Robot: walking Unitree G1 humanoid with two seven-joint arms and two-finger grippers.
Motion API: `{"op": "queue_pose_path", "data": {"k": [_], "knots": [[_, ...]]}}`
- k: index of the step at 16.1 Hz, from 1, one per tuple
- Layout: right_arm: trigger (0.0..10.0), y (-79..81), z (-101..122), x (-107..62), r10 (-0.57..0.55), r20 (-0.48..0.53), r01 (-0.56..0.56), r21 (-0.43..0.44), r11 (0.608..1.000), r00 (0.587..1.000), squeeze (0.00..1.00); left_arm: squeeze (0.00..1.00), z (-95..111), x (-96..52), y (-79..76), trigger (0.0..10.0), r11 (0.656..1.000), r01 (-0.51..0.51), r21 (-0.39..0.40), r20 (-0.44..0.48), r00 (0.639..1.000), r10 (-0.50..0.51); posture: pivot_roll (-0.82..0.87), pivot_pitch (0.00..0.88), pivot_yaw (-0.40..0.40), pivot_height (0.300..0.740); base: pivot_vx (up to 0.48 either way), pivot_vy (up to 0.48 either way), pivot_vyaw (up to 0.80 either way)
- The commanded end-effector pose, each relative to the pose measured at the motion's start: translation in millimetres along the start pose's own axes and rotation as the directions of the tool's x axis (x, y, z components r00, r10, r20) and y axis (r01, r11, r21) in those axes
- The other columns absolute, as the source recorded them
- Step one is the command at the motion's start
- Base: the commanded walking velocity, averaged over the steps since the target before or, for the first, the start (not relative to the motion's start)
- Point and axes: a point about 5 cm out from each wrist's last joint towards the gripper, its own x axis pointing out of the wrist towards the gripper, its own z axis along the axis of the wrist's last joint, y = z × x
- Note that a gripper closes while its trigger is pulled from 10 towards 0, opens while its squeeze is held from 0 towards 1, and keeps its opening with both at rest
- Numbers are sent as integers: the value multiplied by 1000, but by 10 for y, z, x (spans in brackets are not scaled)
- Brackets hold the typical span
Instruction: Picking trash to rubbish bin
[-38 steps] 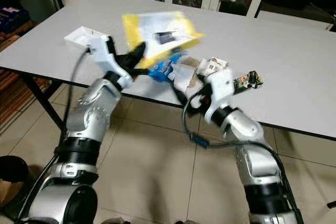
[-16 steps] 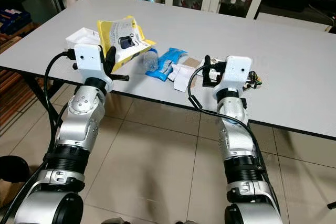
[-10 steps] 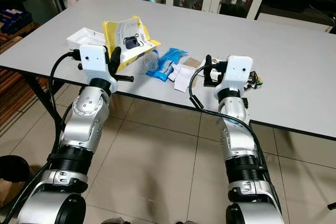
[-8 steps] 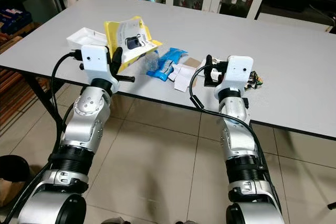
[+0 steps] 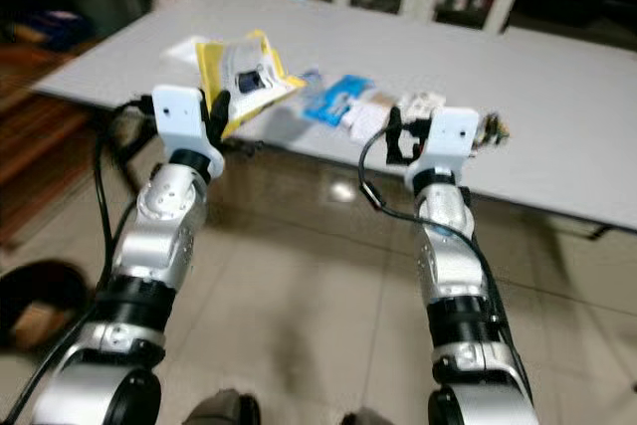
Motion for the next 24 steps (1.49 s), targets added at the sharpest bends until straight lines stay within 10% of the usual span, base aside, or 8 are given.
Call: {"op": "queue_pose_path", "data": {"k": [1, 24], "knots": [[10000, -37, 1, 0, -12, 0, 12, 7, 1000, 1000, 0, 0, 19, 6, -50, 10000, 1000, 17, -1, 9, 1000, -17, -18, 0, -68, 740, -326, 0, 0], [10000, 76, -167, -71, 93, -102, -98, -45, 994, 990, 0, 0, -205, -50, 50, 10000, 999, -27, 21, -100, 995, 29, -17, 20, -78, 740, 22, 0, 96]]}}
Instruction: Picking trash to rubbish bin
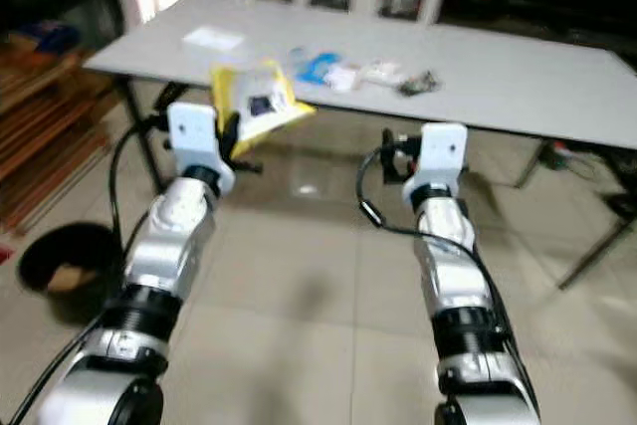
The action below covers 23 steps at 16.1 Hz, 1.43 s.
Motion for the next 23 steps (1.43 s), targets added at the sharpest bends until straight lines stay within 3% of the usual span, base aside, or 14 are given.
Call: {"op": "queue_pose_path", "data": {"k": [1, 13, 16, 18, 19, 20, 21, 23], "knots": [[10000, 66, -24, 14, 30, -22, -31, -1, 1000, 999, 0, 0, -23, -3, 69, 10000, 999, -27, 18, -13, 1000, 27, -16, 21, -79, 740, 0, 0, 800], [10000, 101, -167, -20, 64, -80, -64, -2, 998, 995, 0, 0, -94, -19, 66, 10000, 999, -17, 38, -42, 999, 18, -13, 22, -82, 740, 0, 0, 800], [10000, 72, -461, -109, 73, -191, -77, -14, 997, 979, 0, 0, -483, -152, 165, 10000, 988, 12, 155, -180, 984, 16, -15, 22, -81, 740, 0, 0, 800], [10000, 54, -798, -262, 121, -328, -135, -22, 991, 937, 0, 0, -635, -222, 210, 10000, 961, 62, 271, -261, 965, 12, -12, 25, -82, 740, 0, 0, 800], [10000, 29, -1019, -392, 134, -421, -168, -42, 985, 897, 0, 0, -796, -293, 250, 10000, 925, 139, 353, -357, 934, -4, -10, 25, -84, 740, 0, 0, 800], [10000, 9, -1111, -453, 129, -461, -166, -41, 985, 878, 0, 0, -1039, -467, 299, 10000, 944, 128, 305, -429, 903, 16, -9, 26, -84, 740, 0, 0, 800], [10000, 5, -1130, -465, 127, -469, -165, -40, 986, 874, 0, 0, -1099, -514, 310, 10000, 948, 121, 293, -444, 896, 22, -9, 26, -84, 740, 0, 0, 800], [10000, -24, -1459, -753, 130, -621, -179, -17, 984, 773, 0, 0, -1498, -889, 384, 10000, 895, 242, 374, -603, 797, 37, -7, 23, -87, 740, 0, 0, 669]]}}
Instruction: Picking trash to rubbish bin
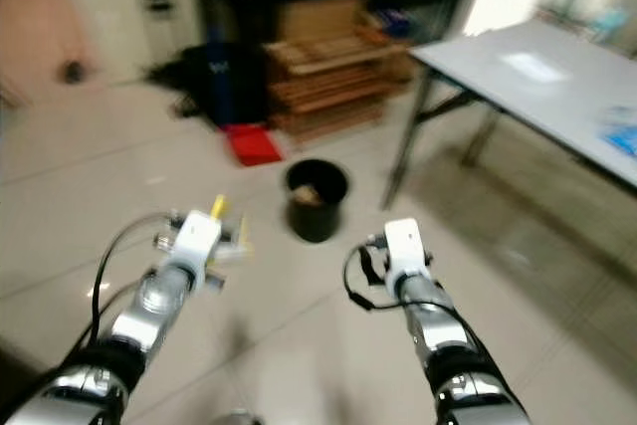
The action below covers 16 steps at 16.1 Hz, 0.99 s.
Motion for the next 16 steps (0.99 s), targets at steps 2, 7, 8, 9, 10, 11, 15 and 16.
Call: {"op": "queue_pose_path", "data": {"k": [2, 7, 8, 9, 10, 11, 15, 16], "knots": [[10000, 5, -339, -82, 23, -131, -22, 7, 1000, 991, 0, 0, -263, -71, -184, 10000, 998, 58, -15, -80, 995, -59, -9, 22, -86, 740, 0, 0, 0], [10000, 107, -1156, -438, 5, -412, 37, 95, 995, 911, 0, 0, -1078, -446, -467, 10000, 988, 79, -131, -381, 916, -123, 9, 11, -92, 740, 52, 0, 0], [10000, 121, -1187, -457, 9, -420, 38, 102, 994, 907, 0, 0, -1120, -474, -481, 10000, 987, 76, -141, -394, 910, -127, 8, 9, -91, 740, 322, 0, 0], [10000, 132, -1209, -471, 12, -425, 37, 107, 994, 905, 0, 0, -1159, -499, -488, 10000, 987, 71, -145, -409, 904, -125, 8, 6, -92, 740, 386, 0, 0], [10000, 142, -1251, -497, 14, -435, 39, 113, 993, 900, 0, 0, -1214, -535, -492, 10000, 983, 45, -178, -431, 895, -119, 5, 3, -94, 740, 480, 0, 0], [10000, 140, -1281, -518, 13, -445, 42, 113, 993, 895, 0, 0, -1226, -543, -489, 10000, 982, 37, -183, -432, 894, -114, 7, 1, -95, 740, 480, 0, 0], [10000, 118, -1303, -535, 7, -453, 51, 115, 992, 891, 0, 0, -1226, -540, -465, 10000, 983, 18, -181, -427, 899, -95, 9, 0, -93, 740, 480, 0, 0], [10000, 121, -1298, -532, 8, -450, 50, 117, 992, 893, 0, 0, -1227, -541, -465, 10000, 984, 18, -180, -426, 900, -94, 9, 0, -91, 740, 480, 0, 0]]}}
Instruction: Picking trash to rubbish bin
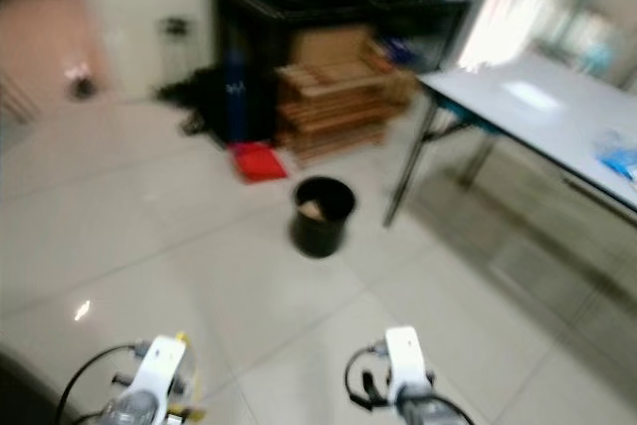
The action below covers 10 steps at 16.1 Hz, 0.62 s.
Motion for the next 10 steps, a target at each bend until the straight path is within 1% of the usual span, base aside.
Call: {"op": "queue_pose_path", "data": {"k": [1, 4, 6, 8, 10], "knots": [[10000, -112, 38, -13, -30, 14, 30, 5, 1000, 999, 0, 0, 139, 13, -115, 10000, 1000, 23, -8, 49, 999, -23, 9, 0, -90, 740, 480, 0, 0], [10000, -96, 47, -10, -28, 21, 28, 10, 1000, 999, 0, 0, 132, 13, -115, 10000, 1000, 25, -3, 45, 999, -25, 11, 0, -90, 740, 480, 0, 0], [10000, -98, 68, -9, -34, 34, 33, 35, 999, 999, 0, 0, 152, 17, -104, 10000, 1000, 26, -5, 47, 999, -26, 11, 0, -92, 740, 480, 0, 0], [10000, -99, 80, -7, -30, 35, 29, 40, 999, 999, 0, 0, 166, 19, -96, 10000, 1000, 24, -7, 50, 998, -24, 13, 7, -94, 740, 390, 0, 0], [10000, -90, 75, -5, -25, 27, 24, 38, 999, 999, 0, 0, 172, 20, -90, 10000, 1000, 21, -10, 51, 998, -21, 13, 9, -94, 740, 390, 0, -800]]}}
